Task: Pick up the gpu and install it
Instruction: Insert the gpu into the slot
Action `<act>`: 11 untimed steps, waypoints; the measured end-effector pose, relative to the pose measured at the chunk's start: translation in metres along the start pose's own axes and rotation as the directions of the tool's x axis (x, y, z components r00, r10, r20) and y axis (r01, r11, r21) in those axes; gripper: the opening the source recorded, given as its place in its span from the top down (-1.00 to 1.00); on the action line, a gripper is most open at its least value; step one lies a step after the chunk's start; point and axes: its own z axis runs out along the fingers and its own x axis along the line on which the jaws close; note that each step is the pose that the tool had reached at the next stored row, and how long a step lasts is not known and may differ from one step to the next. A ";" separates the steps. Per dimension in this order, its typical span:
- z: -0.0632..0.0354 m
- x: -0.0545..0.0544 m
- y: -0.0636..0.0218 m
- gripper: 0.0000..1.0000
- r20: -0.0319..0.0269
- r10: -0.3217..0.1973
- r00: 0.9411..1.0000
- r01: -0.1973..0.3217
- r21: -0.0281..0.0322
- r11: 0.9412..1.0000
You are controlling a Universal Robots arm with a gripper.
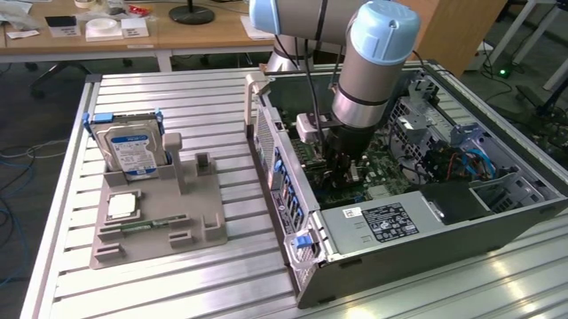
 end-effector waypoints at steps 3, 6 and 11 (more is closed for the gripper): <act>-0.0039 0.000 -0.0001 0.31 0.000 0.000 1.000 0.000 0.004 1.000; -0.0104 0.000 -0.0002 0.17 0.000 0.000 1.000 0.000 0.010 1.000; -0.0276 0.000 -0.0004 0.17 0.000 -0.001 1.000 0.001 0.017 1.000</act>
